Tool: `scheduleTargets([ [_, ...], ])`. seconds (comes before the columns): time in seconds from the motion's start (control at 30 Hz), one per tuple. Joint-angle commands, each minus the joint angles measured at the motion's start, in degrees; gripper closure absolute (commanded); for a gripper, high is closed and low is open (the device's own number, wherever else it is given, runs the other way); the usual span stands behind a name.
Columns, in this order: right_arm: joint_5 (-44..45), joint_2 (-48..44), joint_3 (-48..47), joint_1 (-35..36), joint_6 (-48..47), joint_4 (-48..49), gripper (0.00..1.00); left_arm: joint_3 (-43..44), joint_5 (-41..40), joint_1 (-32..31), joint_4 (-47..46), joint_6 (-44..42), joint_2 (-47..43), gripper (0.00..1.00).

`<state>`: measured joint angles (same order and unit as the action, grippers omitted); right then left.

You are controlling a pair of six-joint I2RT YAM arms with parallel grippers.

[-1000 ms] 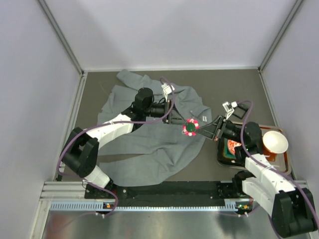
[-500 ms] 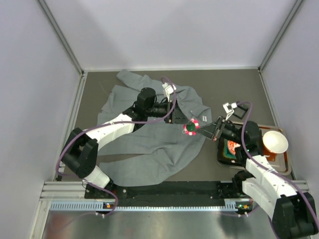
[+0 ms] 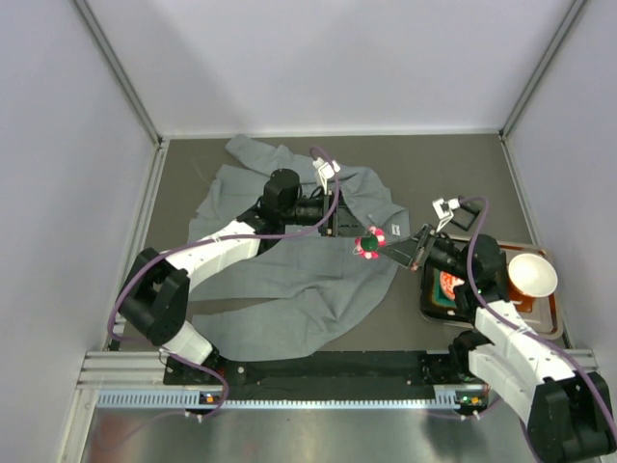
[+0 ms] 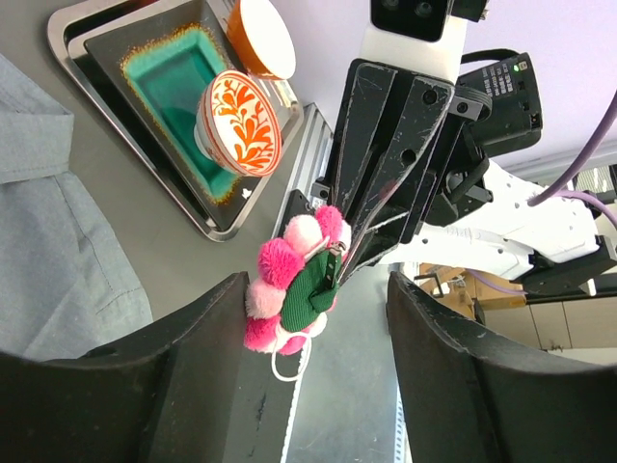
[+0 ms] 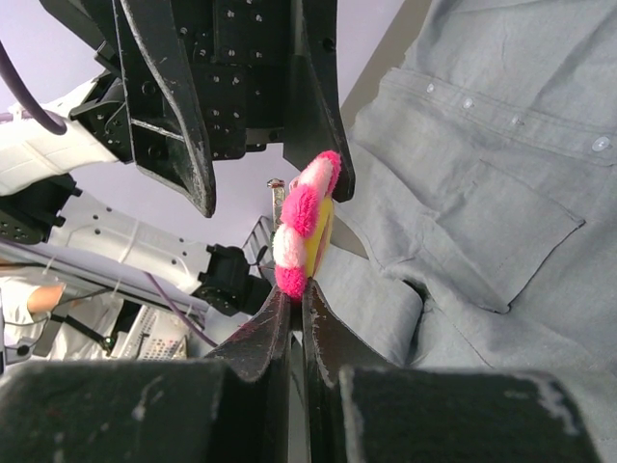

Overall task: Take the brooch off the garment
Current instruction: Pass from the right arm to the left

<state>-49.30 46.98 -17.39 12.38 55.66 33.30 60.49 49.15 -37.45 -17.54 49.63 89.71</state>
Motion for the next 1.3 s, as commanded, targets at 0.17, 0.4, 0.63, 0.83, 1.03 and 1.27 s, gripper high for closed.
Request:
scheduleTargets([
  [0.17, 2.63, -1.63, -3.18, 1.07, -1.17, -0.25, 1.00, 1.47, -1.60, -1.66, -1.72, 0.21, -0.33, 0.41],
  [0.4, 3.86, -2.42, -3.09, 1.24, -0.46, -0.34, 1.00, 1.12, -1.95, -2.54, -1.79, 0.03, 0.02, 0.57],
  [0.63, 3.86, -2.24, -2.74, 1.33, -0.64, -0.34, 1.00, 0.86, -1.77, -2.71, -3.64, 1.35, 0.46, 0.61],
  [0.83, 4.21, -2.42, -3.09, 1.42, -0.82, -0.69, 1.00, 0.51, -1.86, -2.89, -3.38, 1.26, 0.20, 0.64],
  [1.03, 3.77, -2.42, -3.09, 1.59, -0.99, -0.60, 1.00, 0.51, -1.16, -2.80, -3.73, 1.09, 0.38, 0.75],
  [1.27, 2.54, -1.98, -3.97, 1.68, -1.95, -2.09, 1.00, 0.86, -0.10, -2.89, -4.61, 1.35, 0.64, 0.84],
])
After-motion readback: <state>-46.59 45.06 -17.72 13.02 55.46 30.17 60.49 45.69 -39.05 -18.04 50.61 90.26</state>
